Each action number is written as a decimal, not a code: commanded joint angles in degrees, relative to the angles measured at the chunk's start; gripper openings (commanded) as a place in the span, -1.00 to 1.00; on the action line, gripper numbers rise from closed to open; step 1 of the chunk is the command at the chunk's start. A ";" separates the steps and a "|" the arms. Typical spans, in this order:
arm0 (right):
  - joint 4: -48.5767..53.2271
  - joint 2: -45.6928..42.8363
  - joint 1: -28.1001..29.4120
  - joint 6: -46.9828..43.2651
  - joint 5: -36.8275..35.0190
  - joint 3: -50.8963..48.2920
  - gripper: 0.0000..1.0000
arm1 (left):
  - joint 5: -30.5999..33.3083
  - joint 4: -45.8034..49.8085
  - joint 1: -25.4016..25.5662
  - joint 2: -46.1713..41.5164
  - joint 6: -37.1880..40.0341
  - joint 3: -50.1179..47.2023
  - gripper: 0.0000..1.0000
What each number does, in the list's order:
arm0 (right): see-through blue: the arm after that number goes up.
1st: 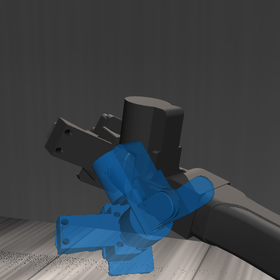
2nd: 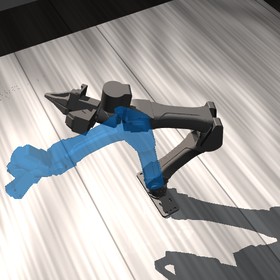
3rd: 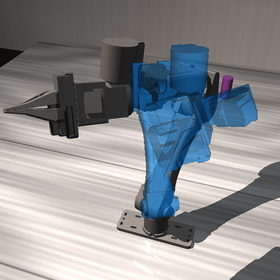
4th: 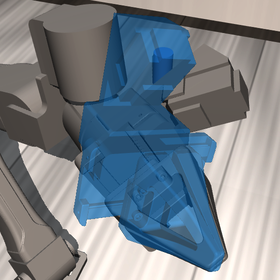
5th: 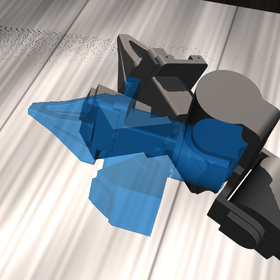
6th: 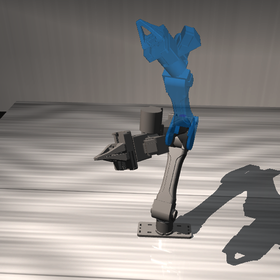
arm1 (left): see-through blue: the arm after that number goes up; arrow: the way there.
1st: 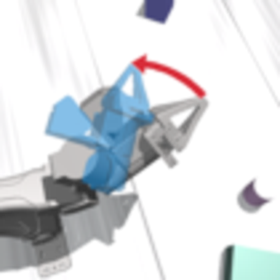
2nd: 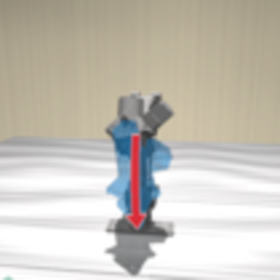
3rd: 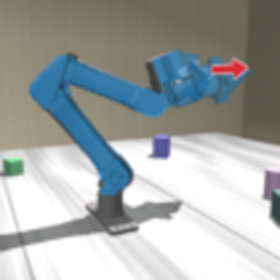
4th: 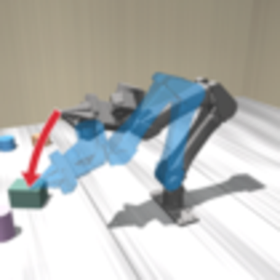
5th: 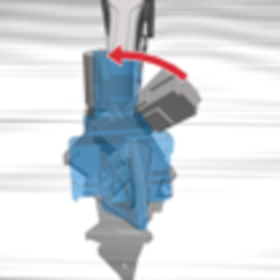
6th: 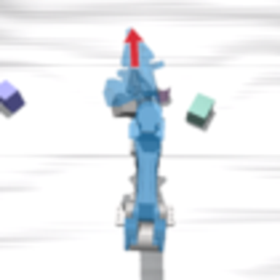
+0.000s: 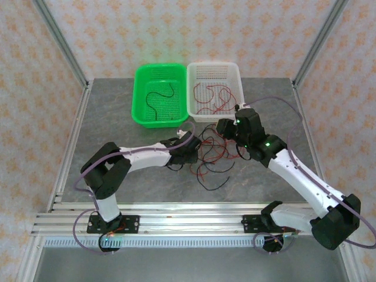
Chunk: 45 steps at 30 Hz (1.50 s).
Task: Untangle the cables
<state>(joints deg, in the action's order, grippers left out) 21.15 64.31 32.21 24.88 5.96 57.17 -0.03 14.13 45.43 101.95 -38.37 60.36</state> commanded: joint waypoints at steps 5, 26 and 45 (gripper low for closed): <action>0.30 -1.13 0.04 1.20 -1.42 -0.30 -0.28 | -0.01 6.08 1.23 2.84 2.76 1.81 -0.15; -0.97 -2.95 -0.26 0.02 -2.00 -1.74 -0.28 | 0.75 18.00 4.40 12.54 4.18 5.07 -0.74; -11.29 -2.54 -4.52 6.72 10.77 -14.19 -0.28 | 20.97 35.28 4.75 -6.26 4.20 27.71 -1.00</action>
<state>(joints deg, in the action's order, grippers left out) 15.07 60.47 27.90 28.88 12.86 44.10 14.52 43.88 50.22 100.92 -35.35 82.37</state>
